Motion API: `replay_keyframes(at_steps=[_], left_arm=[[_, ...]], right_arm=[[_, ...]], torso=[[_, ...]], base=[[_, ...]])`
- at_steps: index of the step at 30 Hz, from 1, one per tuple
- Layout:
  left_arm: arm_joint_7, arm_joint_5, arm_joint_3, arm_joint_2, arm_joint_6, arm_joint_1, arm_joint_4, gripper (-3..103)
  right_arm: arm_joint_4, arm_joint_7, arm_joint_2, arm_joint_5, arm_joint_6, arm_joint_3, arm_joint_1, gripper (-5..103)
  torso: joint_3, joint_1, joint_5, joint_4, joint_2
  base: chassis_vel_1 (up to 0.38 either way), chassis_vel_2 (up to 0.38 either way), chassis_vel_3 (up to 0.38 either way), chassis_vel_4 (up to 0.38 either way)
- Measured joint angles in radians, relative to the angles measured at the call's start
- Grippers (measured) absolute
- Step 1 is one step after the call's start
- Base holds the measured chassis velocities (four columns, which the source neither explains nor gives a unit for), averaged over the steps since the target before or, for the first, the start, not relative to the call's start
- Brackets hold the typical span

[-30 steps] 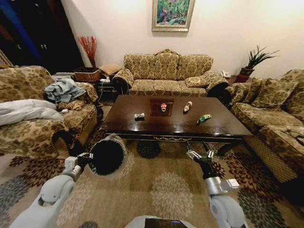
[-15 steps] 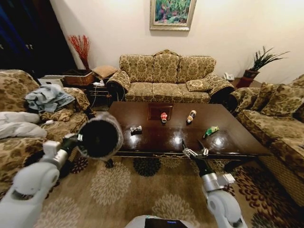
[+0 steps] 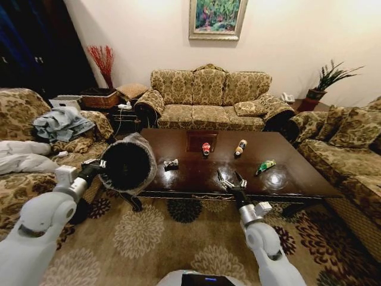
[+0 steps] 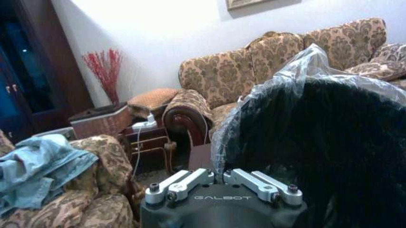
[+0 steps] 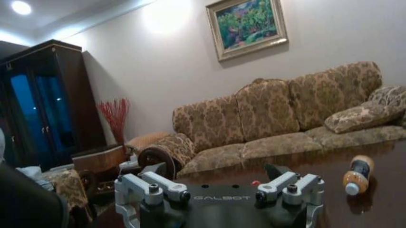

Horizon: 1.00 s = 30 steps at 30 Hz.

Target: Move to the front of the table and place the trash on the table into the trash bin.

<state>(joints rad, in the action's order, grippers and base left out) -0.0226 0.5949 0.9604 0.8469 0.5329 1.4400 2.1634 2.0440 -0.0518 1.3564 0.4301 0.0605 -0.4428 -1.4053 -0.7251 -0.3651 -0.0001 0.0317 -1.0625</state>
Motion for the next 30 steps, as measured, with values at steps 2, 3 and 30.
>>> replay_keyframes(at_steps=[2,3,30], left_arm=[[0.0,0.0,-0.003,0.0,0.0,-0.004,-0.002,2],[0.0,0.001,-0.007,0.0,-0.001,-0.007,-0.005,2],[0.005,0.002,-0.021,0.013,-0.031,-0.011,-0.014,2]], right_arm=[[0.0,0.001,0.002,-0.001,0.002,0.003,0.002,100],[0.0,0.001,0.005,-0.003,0.007,0.008,0.003,100],[-0.059,-0.025,-0.006,0.01,0.014,0.047,0.041,100]], torso=[[0.0,0.0,0.0002,0.0,0.0],[0.0,0.0,0.0003,0.0,0.0],[0.0,0.001,0.0014,0.0005,0.0]], base=[[0.0,0.0,0.0,0.0],[0.0,0.0,0.0,0.0],[0.076,0.12,-0.074,-0.106]])
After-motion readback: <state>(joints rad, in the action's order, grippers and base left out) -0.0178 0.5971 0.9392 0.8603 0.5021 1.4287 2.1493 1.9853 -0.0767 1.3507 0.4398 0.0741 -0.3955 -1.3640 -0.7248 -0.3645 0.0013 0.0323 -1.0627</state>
